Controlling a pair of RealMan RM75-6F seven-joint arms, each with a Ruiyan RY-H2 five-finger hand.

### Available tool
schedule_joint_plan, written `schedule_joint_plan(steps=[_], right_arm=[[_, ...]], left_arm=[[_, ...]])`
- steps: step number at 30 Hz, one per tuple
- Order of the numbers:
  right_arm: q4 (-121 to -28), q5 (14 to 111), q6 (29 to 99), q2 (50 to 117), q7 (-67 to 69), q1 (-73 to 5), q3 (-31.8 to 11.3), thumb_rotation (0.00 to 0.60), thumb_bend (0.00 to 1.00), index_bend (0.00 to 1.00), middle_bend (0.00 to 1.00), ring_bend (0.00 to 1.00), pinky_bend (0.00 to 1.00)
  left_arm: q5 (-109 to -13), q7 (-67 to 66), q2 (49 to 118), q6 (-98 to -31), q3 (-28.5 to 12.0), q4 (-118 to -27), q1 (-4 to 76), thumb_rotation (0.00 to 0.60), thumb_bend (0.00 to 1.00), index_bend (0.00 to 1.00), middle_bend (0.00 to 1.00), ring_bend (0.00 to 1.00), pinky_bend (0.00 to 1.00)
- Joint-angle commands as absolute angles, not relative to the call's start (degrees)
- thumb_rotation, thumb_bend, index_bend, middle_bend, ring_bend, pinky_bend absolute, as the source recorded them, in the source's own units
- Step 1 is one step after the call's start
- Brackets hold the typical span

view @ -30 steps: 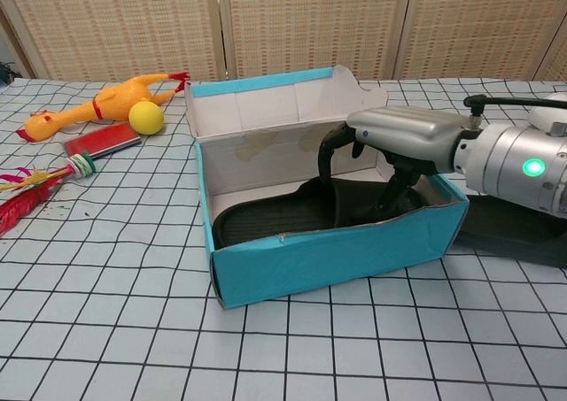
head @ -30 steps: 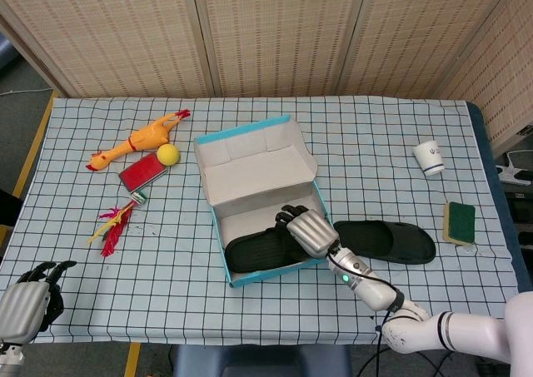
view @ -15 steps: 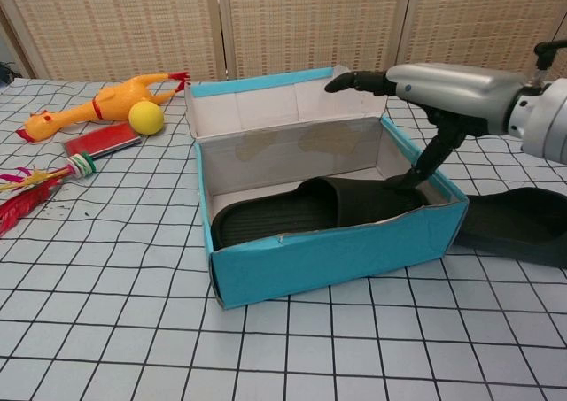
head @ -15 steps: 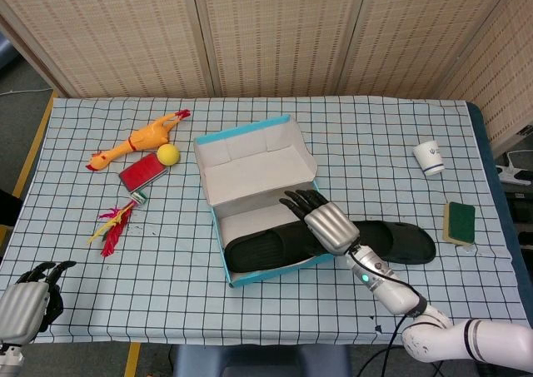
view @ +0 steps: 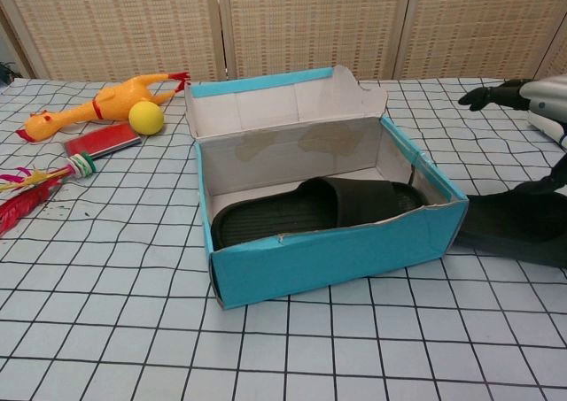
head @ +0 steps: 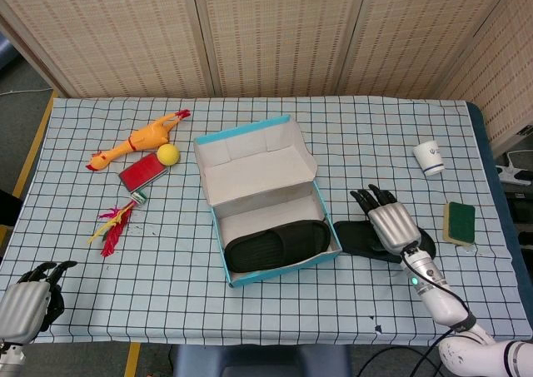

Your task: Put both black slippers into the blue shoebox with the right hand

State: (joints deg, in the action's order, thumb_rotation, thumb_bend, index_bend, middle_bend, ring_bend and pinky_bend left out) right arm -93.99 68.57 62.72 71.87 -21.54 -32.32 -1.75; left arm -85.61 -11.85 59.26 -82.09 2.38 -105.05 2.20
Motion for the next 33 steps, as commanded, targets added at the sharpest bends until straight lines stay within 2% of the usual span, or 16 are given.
schedule_joint_plan(steps=[1,12,28,33], right_arm=[[-91.33,68.73,60.95,71.77,-19.68,-31.31,-0.68,0.600,0.10,0.08,0.09,0.00,0.16],[-87.85,72.46,61.47,71.89,-16.51,-28.45,1.12,0.600,0.10,0.13,0.12,0.00,0.17],[-82.94,72.23,57.81,73.18,-10.43,-27.31,0.03,0.600,0.10,0.13,0.12,0.00,0.18],[-83.78,74.28,59.31,72.36,-7.34,-26.64,-0.65,0.600,0.10,0.13,0.12,0.00,0.18]], left_arm=[[-85.36,-12.04,59.27,-81.92,2.38,-105.10,2.23,0.600,0.43,0.22,0.18,0.19,0.31],[-84.68,-12.43,59.02,-81.45,2.46,-105.64,2.31,0.600,0.43,0.22,0.18,0.19,0.31],[-84.11,-13.04,59.28,-80.89,2.50,-105.62,2.54,0.600,0.43,0.22,0.19,0.19,0.31],[-84.00,-13.11,59.28,-80.85,2.48,-105.60,2.59,0.600,0.42,0.22,0.19,0.19,0.31]])
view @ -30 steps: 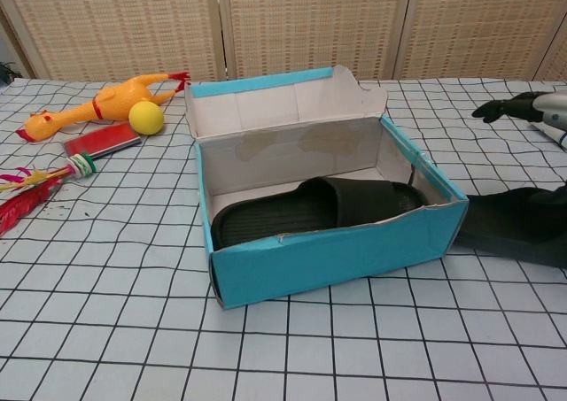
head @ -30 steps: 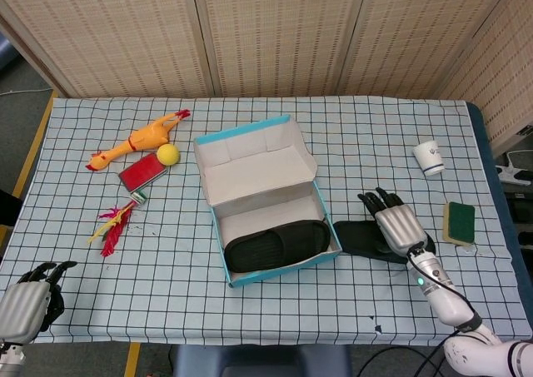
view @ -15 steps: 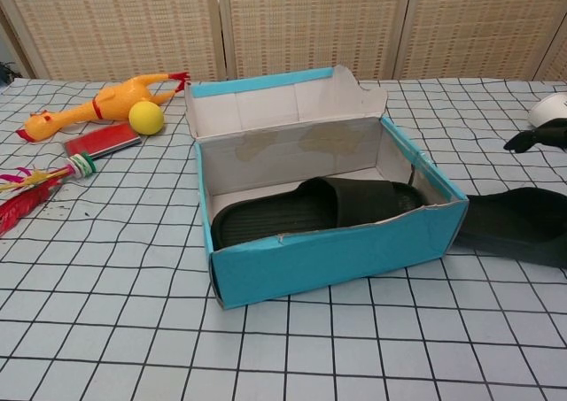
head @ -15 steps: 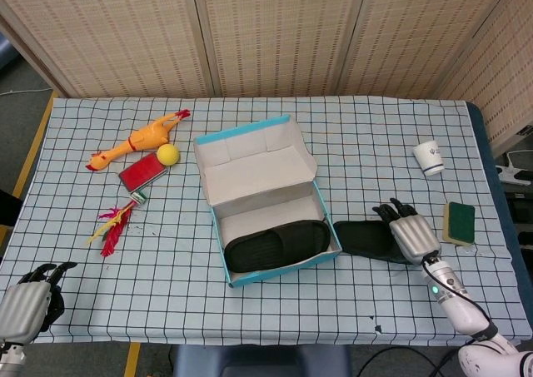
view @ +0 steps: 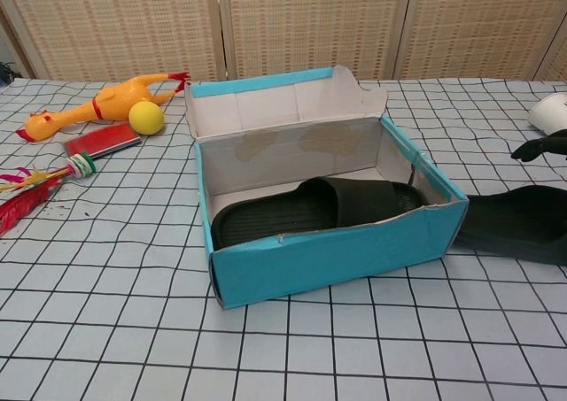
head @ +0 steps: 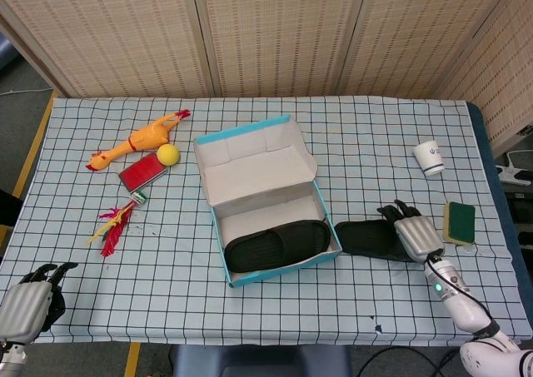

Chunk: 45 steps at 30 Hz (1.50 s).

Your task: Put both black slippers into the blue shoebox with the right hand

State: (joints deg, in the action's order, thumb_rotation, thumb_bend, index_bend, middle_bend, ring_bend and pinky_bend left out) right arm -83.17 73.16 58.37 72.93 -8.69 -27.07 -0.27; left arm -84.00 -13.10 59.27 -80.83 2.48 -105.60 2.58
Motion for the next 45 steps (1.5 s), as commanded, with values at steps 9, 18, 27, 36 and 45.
schedule_joint_plan(steps=[9,18,27,36,45], right_arm=[[-86.55,77.14,62.60,69.44,-4.81,-24.92,-0.70,0.600,0.10,0.13,0.12,0.00,0.18],[-83.77,76.34,60.03,69.53,-2.55,-23.67,0.28,0.600,0.10,0.13,0.12,0.00,0.18],[-80.35,74.88,57.21,71.70,-3.02,-23.94,-0.12,0.600,0.10,0.13,0.12,0.00,0.18],[-73.24,73.54,54.24,77.11,-2.54,-24.92,-1.10,0.600,0.10,0.21,0.18,0.07,0.26],[-70.78,77.63,59.30,78.81,1.91,-23.55,-1.67,0.600,0.12,0.49,0.45,0.35,0.41]], left_arm=[[-84.30,-13.19,59.27,-81.06,2.59,-105.68,2.51,0.600,0.43,0.22,0.19,0.19,0.31],[-84.02,-13.44,59.39,-80.81,2.57,-105.72,2.63,0.600,0.43,0.22,0.19,0.19,0.31],[-84.10,-13.56,59.41,-80.91,2.59,-105.74,2.63,0.600,0.43,0.22,0.19,0.19,0.31],[-84.04,-13.55,59.36,-80.84,2.64,-105.73,2.64,0.600,0.43,0.22,0.19,0.19,0.31],[-84.00,-13.47,59.29,-80.84,2.64,-105.77,2.65,0.600,0.43,0.22,0.19,0.19,0.31]])
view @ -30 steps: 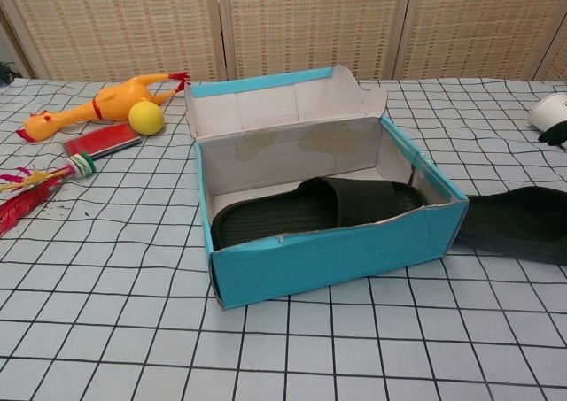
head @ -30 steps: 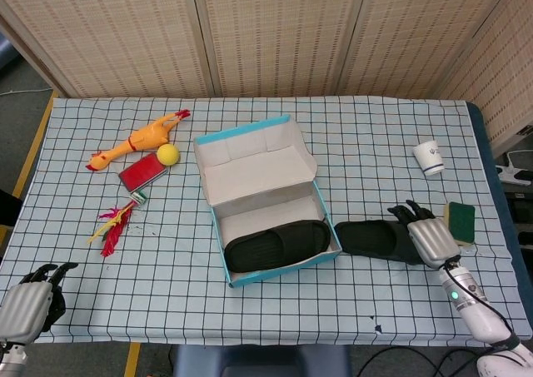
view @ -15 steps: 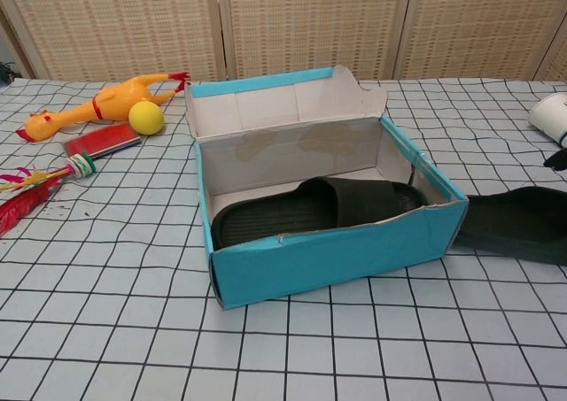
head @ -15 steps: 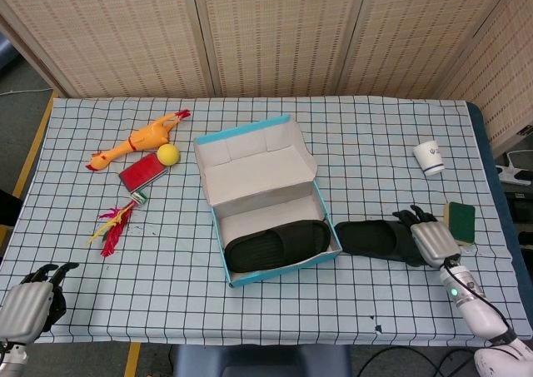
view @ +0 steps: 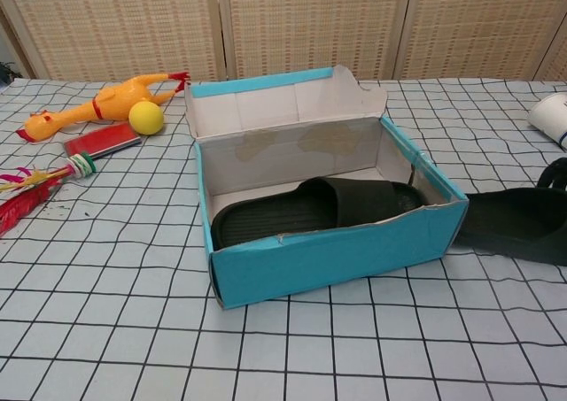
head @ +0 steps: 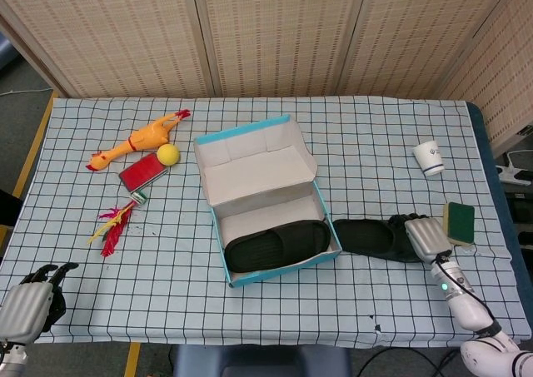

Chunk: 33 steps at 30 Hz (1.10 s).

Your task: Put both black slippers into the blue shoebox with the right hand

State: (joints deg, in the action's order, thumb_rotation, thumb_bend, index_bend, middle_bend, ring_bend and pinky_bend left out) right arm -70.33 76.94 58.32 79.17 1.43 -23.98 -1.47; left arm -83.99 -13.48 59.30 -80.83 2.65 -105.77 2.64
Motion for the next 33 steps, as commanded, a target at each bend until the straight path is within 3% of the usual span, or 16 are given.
schedule_joint_plan(steps=[1,12,23,29,33], right_arm=[[-71.38,77.87,59.97,78.37,2.12,-23.32,-1.81,0.600,0.12,0.49,0.45,0.35,0.41],[-77.34,79.21,63.03,73.77,3.09,-21.80,-2.34,0.600,0.12,0.49,0.45,0.35,0.41],[-96.88,84.23,73.27,63.36,-5.54,-19.22,-3.89,0.600,0.12,0.49,0.45,0.35,0.41],[-103.32,85.35,73.16,63.98,-13.17,-21.58,-6.12,0.600,0.12,0.49,0.45,0.35,0.41],[-104.26,84.92,72.43,67.88,-19.30,-24.24,-8.35,0.600,0.12,0.49,0.45,0.35,0.41]], left_arm=[[-84.06,-13.49,59.29,-80.90,2.67,-105.78,2.61,0.600,0.43,0.22,0.19,0.19,0.31],[-83.84,-13.63,59.38,-80.86,2.59,-105.74,2.66,0.600,0.43,0.22,0.19,0.19,0.31],[-83.69,-13.68,59.48,-80.66,2.60,-105.74,2.74,0.600,0.43,0.22,0.19,0.19,0.31],[-83.47,-13.73,59.53,-80.46,2.54,-105.71,2.85,0.600,0.43,0.22,0.19,0.19,0.31],[-83.31,-13.51,59.42,-80.55,2.43,-105.64,2.84,0.600,0.43,0.22,0.19,0.19,0.31]])
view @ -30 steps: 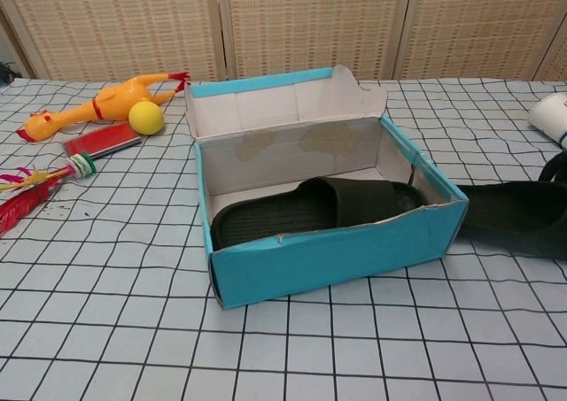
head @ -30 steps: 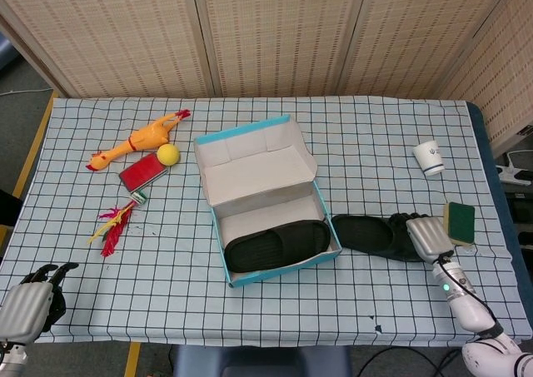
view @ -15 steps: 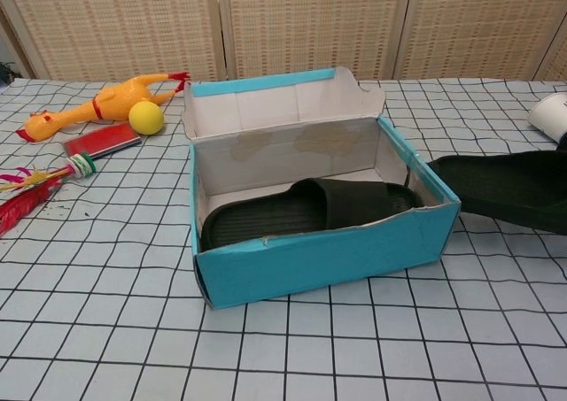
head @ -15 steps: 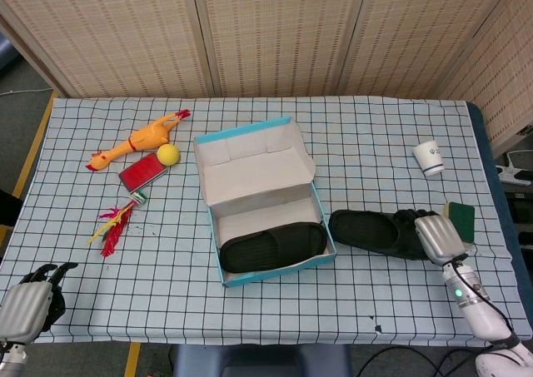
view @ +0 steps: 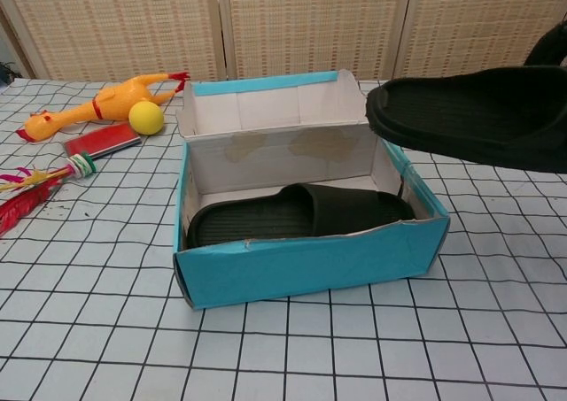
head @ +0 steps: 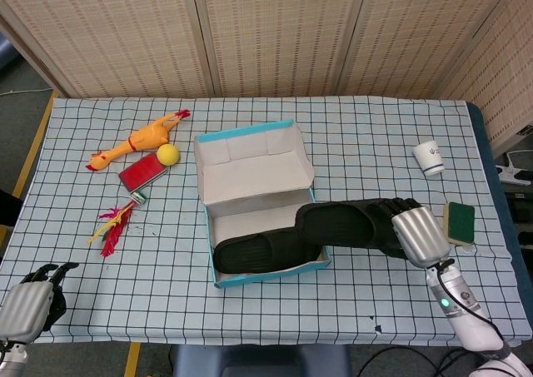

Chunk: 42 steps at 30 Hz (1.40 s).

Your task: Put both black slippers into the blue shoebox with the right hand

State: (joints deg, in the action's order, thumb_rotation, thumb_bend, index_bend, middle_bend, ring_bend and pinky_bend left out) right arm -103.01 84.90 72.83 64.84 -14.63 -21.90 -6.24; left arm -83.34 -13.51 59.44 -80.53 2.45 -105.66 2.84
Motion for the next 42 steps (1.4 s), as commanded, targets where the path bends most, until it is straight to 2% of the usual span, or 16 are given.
schedule_joint_plan(steps=[1,6,12,24,31,42], right_arm=[[-103.93,84.95,72.45,69.16,-20.56,-24.88,-8.89,0.600,0.12,0.49,0.45,0.35,0.41],[-100.14,86.38,72.54,77.10,-24.59,-28.51,-10.98,0.600,0.12,0.49,0.45,0.35,0.41],[-90.97,89.89,74.16,88.17,-24.66,-32.63,-12.38,0.600,0.12,0.49,0.45,0.35,0.41],[-62.57,93.90,81.68,108.23,-18.57,-37.96,-14.08,0.600,0.12,0.49,0.45,0.35,0.41],[-52.39,92.82,81.30,114.05,-12.75,-39.36,-13.31,0.600,0.12,0.49,0.45,0.35,0.41],[-45.39,93.11,82.41,117.79,-9.23,-40.37,-11.74,0.600,0.12,0.49,0.45,0.35,0.41]], left_arm=[[-83.31,-13.49,59.42,-80.57,2.44,-105.63,2.82,0.600,0.43,0.22,0.19,0.19,0.31],[-83.67,-13.59,59.41,-80.70,2.57,-105.67,2.78,0.600,0.43,0.22,0.19,0.19,0.31],[-83.66,-13.64,59.38,-80.70,2.68,-105.70,2.71,0.600,0.43,0.22,0.19,0.19,0.31],[-83.82,-13.02,59.06,-80.89,2.72,-105.83,2.60,0.600,0.43,0.22,0.19,0.19,0.31],[-83.91,-12.83,59.00,-80.86,2.74,-105.80,2.60,0.600,0.43,0.22,0.19,0.19,0.31],[-84.21,-12.53,58.83,-80.89,2.84,-105.88,2.58,0.600,0.43,0.22,0.19,0.19,0.31]])
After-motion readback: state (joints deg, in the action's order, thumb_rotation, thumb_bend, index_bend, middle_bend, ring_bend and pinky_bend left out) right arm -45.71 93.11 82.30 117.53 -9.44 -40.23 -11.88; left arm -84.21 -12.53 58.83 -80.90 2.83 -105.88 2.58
